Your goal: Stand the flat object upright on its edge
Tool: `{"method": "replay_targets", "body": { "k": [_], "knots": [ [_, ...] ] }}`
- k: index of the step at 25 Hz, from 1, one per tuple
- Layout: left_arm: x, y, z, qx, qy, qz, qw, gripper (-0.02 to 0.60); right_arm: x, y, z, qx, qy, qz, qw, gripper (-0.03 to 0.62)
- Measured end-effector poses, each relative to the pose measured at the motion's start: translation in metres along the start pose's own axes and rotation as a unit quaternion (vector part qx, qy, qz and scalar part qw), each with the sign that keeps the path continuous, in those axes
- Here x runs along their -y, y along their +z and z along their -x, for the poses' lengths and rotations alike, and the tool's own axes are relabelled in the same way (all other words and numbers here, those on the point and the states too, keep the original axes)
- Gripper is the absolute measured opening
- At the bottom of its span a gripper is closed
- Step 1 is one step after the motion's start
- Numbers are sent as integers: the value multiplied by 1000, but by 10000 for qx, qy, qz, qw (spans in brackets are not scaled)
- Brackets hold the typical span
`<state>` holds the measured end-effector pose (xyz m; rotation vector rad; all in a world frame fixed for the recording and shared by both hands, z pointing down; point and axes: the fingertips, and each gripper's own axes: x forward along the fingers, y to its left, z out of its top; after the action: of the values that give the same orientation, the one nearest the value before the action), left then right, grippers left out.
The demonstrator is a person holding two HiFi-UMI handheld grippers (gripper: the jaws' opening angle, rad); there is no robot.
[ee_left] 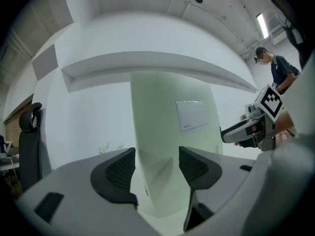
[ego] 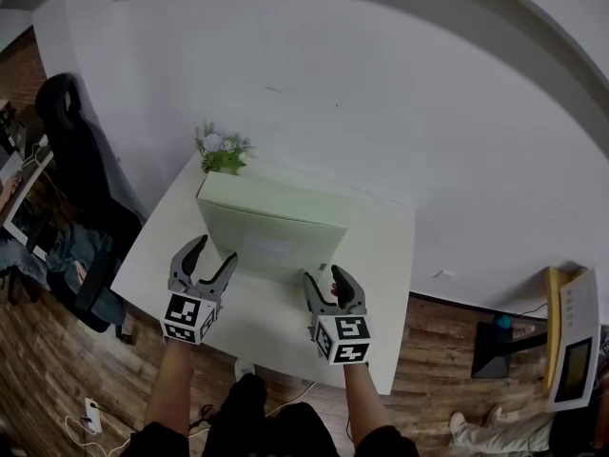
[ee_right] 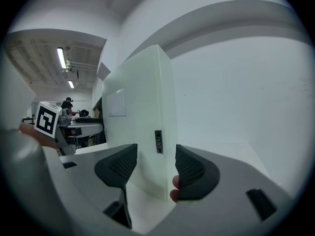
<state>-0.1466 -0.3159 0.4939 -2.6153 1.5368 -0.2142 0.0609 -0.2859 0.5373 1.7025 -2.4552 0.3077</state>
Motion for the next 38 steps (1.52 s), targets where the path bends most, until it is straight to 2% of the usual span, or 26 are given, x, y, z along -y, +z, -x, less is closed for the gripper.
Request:
{"method": "replay_targets", "body": {
  "k": [7, 9, 15, 19, 28, 38],
  "knots": [
    [4, 30, 26, -27, 224, 80, 9997, 279, -2, 18, 29, -13, 21, -131, 9999, 250],
    [8, 40, 35, -17, 297, 134, 9995, 269, -1, 28, 41, 50, -34, -175, 9998, 209],
    [26, 74, 69, 42, 577, 307, 9978, 134, 3, 54, 83, 172, -197, -199, 9995, 89],
    [45, 92, 90, 32, 643, 322, 9974, 67, 6, 69, 114, 241, -209, -159, 9994, 54],
    [76, 129, 118, 49, 735, 265, 9969, 20, 12, 95, 159, 346, -115, -66, 9993, 35],
    [65, 147, 143, 184, 715, 390, 9965, 15, -3, 110, 171, 444, -232, -17, 9987, 29]
  ]
}}
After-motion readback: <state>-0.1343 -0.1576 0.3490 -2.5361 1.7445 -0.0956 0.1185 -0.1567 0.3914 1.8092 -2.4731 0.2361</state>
